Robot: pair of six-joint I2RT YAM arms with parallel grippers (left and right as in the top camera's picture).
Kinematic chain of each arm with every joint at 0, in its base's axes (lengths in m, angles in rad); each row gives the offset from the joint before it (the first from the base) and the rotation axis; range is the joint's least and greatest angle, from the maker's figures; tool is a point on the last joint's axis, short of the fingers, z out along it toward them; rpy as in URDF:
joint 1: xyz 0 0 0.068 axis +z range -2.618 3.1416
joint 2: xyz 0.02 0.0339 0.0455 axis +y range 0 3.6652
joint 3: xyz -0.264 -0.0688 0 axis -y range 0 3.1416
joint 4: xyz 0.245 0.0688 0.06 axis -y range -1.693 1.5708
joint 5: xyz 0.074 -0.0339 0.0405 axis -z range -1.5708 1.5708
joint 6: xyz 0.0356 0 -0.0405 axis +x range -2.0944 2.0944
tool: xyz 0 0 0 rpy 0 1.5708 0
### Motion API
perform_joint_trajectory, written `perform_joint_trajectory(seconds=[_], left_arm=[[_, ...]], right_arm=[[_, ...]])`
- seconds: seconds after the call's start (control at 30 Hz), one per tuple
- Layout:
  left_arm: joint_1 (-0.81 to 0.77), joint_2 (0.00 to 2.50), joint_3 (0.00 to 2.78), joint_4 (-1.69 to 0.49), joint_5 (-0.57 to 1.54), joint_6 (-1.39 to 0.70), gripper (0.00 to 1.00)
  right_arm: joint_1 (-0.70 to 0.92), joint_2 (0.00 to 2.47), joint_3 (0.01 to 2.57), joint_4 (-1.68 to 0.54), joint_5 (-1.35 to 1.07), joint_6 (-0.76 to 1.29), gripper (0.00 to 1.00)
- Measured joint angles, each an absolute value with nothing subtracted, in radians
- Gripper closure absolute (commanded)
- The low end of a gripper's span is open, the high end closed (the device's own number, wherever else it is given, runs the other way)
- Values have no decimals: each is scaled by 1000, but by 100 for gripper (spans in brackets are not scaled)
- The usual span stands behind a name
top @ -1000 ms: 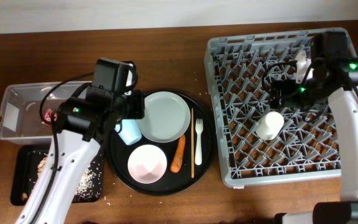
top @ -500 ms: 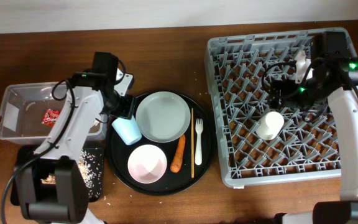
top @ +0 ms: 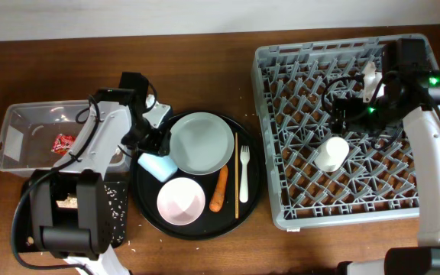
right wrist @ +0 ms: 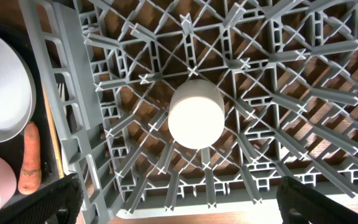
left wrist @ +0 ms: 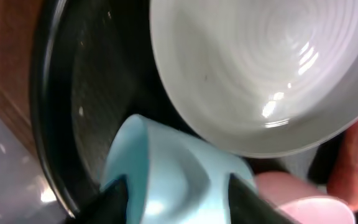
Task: Sort waste into correct bins and load items into the dishwasher rack
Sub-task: 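Grasp the light-blue cup with the left gripper and lift it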
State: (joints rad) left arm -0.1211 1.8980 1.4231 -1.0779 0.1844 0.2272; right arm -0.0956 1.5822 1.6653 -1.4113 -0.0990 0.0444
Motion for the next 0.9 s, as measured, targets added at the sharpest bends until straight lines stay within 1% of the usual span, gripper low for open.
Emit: perform_joint_trajectory(seconds=[0.23,0.3,0.37,0.47,0.5,0.77,0.9], left_arm=[[-121,1898,1423,-1140,235,213,63],[-121,1898,1426,-1176,246,209,69],[-121,1898,1441,-1209,276,202,81],[-121,1898,1457,-1220,320,195,91],[-121,1898,1458,-1220,335,192,99],[-121,1899,1480,-1238,363,175,99],[-121,1903,1637,-1336,367,144,100]], right_arm=[[-96,1582,1665,-1411,-99,44,1],[-96,1582,1665,-1411,-99,44,1],[-96,1582,1665,-1411,-99,45,1],[-96,1582,1665,-1411,-99,44,1],[-96,1582,1665,-1411,-99,44,1],[-96,1582,1665,-1411,-99,44,1],[-96,1582,1665,-1411,-99,44,1]])
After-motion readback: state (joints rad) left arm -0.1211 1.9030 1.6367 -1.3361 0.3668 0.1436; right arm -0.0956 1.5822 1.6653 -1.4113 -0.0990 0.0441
